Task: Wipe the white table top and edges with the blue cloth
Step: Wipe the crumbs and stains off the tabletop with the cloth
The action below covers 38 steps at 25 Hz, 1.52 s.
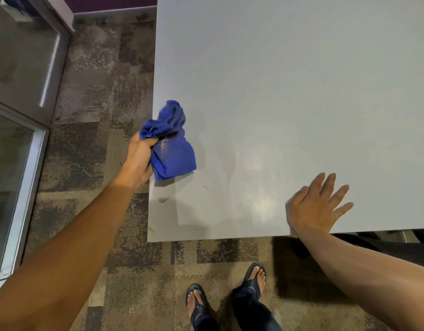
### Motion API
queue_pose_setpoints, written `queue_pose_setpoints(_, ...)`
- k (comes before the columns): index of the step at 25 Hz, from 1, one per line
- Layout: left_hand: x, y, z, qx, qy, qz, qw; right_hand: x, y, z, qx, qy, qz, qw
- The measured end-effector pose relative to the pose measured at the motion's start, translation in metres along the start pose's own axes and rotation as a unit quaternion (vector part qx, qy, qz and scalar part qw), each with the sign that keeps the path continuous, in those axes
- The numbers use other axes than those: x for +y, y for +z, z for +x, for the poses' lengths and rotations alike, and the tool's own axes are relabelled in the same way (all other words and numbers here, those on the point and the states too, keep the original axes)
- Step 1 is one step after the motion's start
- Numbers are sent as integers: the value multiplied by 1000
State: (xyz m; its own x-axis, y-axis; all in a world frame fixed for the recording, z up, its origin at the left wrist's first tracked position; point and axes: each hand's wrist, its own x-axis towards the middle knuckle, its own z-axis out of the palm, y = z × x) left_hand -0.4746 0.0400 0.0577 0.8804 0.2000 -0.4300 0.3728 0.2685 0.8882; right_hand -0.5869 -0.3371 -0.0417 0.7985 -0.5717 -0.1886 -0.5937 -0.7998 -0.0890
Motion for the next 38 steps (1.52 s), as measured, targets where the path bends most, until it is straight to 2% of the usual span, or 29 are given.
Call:
queue_pose_setpoints(3, 5, 0, 10, -7, 49, 69, 996, 0, 0, 0, 1, 2, 4, 1000)
queue_pose_setpoints(5, 8, 1, 17, 15, 132, 217, 967, 0, 1, 0, 4, 0, 7, 1000)
queue_pose_setpoints(6, 8, 2, 19, 17, 179, 323, 929, 0, 2, 0, 5, 0, 9, 1000)
queue_pose_setpoints(8, 3, 4, 20, -40, 245, 508, 825, 0, 2, 1, 6, 1, 14, 1000)
queue_pose_setpoints(9, -3, 6, 19, -90, 252, 557, 786, 0, 2, 2, 6, 2, 14, 1000)
queue_pose_setpoints(10, -9, 10, 18, -136, 250, 578, 765, 0, 2, 1, 7, 1, 14, 1000)
queue_pose_setpoints(12, -19, 23, 19, -164, 229, 577, 767, 0, 2, 1, 12, 2, 12, 1000)
queue_pose_setpoints(15, -27, 38, 25, -58, 196, 566, 799, 0, 3, 0, 15, 2, 12, 1000)
queue_pose_setpoints(16, -31, 41, 23, -39, 206, 557, 803, 0, 3, 1, 18, 1, 11, 1000)
queue_pose_setpoints(18, -37, 45, 17, -50, 249, 528, 810, 0, 3, 1, 17, 2, 18, 1000)
queue_pose_setpoints(20, -44, 46, 8, -60, 272, 560, 781, 0, 2, 1, 17, -1, 15, 1000)
queue_pose_setpoints(22, -54, 44, 1, -65, 247, 608, 752, 0, 2, 1, 15, 3, 16, 1000)
queue_pose_setpoints(25, -74, 44, -29, -153, 204, 585, 770, 0, 2, 0, 16, 2, 14, 1000)
queue_pose_setpoints(29, -96, 42, -79, -239, 267, 543, 759, 1, 2, 0, 12, 3, 10, 1000)
queue_pose_setpoints(31, -107, 41, -102, -263, 257, 526, 767, 0, 2, 0, 13, 1, 8, 1000)
queue_pose_setpoints(35, -118, 41, -143, -406, 136, 497, 755, 0, 1, 0, 12, 2, 6, 1000)
queue_pose_setpoints(38, -107, 41, -158, -449, 29, 463, 763, -1, 0, 0, 9, 2, 10, 1000)
